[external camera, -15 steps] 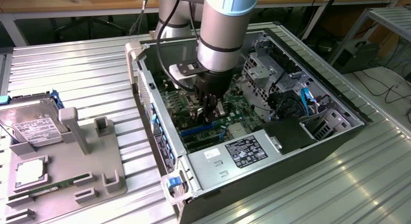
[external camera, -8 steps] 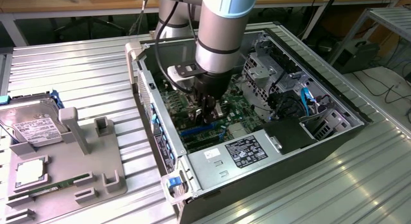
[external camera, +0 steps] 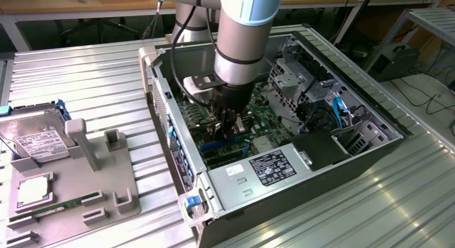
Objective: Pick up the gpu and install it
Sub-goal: 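Insert the gpu into the slot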
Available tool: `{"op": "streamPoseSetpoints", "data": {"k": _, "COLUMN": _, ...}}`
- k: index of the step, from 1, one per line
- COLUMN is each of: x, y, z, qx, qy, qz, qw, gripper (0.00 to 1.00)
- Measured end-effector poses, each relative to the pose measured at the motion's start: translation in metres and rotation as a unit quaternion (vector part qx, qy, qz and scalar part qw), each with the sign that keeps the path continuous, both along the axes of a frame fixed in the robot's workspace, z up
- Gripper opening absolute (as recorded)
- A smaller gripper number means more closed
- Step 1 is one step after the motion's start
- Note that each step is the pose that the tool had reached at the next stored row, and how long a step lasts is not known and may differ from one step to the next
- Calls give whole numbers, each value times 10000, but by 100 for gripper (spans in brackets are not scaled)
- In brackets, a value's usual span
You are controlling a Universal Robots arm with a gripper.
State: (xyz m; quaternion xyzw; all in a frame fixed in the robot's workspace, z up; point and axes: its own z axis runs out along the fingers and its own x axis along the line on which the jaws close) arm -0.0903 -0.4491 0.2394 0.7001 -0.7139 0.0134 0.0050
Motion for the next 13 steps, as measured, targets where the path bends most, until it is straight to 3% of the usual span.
{"op": "streamPoseSetpoints", "data": {"k": 13, "x": -30, "y": 0, "z": -76, "qx": 24, "qy": 0, "qz": 0, "qw": 10000, "gripper": 29}}
